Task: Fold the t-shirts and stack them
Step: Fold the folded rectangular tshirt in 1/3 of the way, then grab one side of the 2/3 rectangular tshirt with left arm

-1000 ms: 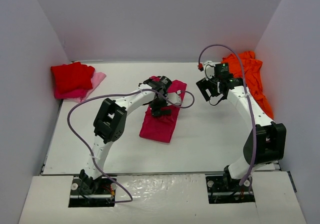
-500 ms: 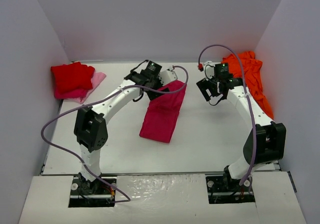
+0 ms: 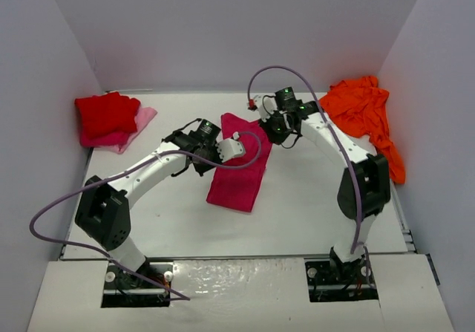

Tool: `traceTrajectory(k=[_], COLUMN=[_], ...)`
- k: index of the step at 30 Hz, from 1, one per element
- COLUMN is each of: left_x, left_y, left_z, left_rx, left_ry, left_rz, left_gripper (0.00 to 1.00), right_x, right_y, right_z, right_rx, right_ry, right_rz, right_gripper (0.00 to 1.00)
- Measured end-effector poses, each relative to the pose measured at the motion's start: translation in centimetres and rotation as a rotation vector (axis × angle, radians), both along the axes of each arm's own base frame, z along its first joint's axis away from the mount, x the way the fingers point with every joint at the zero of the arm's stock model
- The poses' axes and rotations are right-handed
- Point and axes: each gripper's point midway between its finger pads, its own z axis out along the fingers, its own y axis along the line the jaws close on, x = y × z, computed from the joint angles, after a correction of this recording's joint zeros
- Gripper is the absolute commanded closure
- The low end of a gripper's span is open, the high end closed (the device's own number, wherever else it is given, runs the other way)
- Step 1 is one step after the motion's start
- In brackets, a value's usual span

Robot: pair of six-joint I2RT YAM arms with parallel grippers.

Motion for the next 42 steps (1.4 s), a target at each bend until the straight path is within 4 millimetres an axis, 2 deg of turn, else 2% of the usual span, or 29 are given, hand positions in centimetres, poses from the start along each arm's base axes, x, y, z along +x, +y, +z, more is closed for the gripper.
traceTrajectory(k=[2,4,8,11,14,19,23,25,26,27,29,30,31,32,33,36,38,42], left_x=[-0.3,-0.2,-0.3,-0.5,-0.4,-0.5,-0.5,-0.8,-1.1,-1.4,-2.4,-3.1,-3.7,-4.3,-5.0,-7.1,-8.4,-10.4], left_y=[1.1,1.6,2.0,1.9,1.9,1.9,1.8,1.6,1.4,1.3,0.9,0.6,0.2,-0.2,-0.6,-1.4,-1.7,-2.1], left_z=[-0.4,-0.2,0.7,1.4,1.5,1.0,1.0,0.9,0.9,0.9,1.1,1.3,1.4,1.6,1.8,1.9,1.7,0.5], left_rx=[0.004,-0.003,-0.023,-0.04,-0.05,-0.049,-0.056,-0.061,-0.061,-0.056,-0.043,-0.03,-0.02,-0.012,-0.006,0.016,0.043,0.115], left_ry=[0.014,0.008,-0.012,-0.026,-0.034,-0.029,-0.025,-0.014,-0.006,0.004,0.026,0.038,0.045,0.054,0.064,0.101,0.12,0.121], left_rz=[0.029,0.051,0.069,0.073,0.077,0.082,0.08,0.067,0.055,0.038,-0.005,-0.037,-0.07,-0.101,-0.132,-0.214,-0.255,-0.331], left_gripper=[1.0,1.0,1.0,1.0,1.0,1.0,1.0,1.0,0.96,0.86,0.73,0.69,0.56,0.38,0.34,0.29,0.29,0.29], right_x=[-0.3,-1.7,-4.5,-5.9,-6.6,-6.6,-6.2,-5.6,-5.2,-4.8,-4.2,-3.9,-3.7,-3.5,-3.3,-2.5,-1.9,-0.1], right_y=[2.5,4.3,6.4,7.0,6.6,6.5,6.3,6.1,6.1,6.0,5.9,5.8,5.6,5.3,5.0,4.2,3.1,-1.4], right_z=[-2.2,-4.9,-9.1,-11.3,-13.2,-13.6,-13.4,-13.1,-12.9,-12.6,-12.0,-11.5,-10.9,-10.1,-9.1,-5.5,-3.0,0.5], right_rx=[-0.001,-0.016,-0.045,-0.049,-0.071,-0.077,-0.101,-0.115,-0.122,-0.127,-0.137,-0.144,-0.152,-0.156,-0.158,-0.148,-0.136,-0.104], right_ry=[0.06,0.14,0.287,0.372,0.431,0.442,0.425,0.404,0.39,0.376,0.345,0.327,0.311,0.291,0.267,0.178,0.121,0.051], right_rz=[0.065,0.12,0.203,0.239,0.241,0.241,0.235,0.229,0.224,0.219,0.213,0.208,0.2,0.192,0.186,0.16,0.126,0.008], right_gripper=[1.0,1.0,1.0,1.0,1.0,1.0,0.99,0.93,0.86,0.79,0.55,0.53,0.5,0.47,0.44,0.42,0.31,0.33])
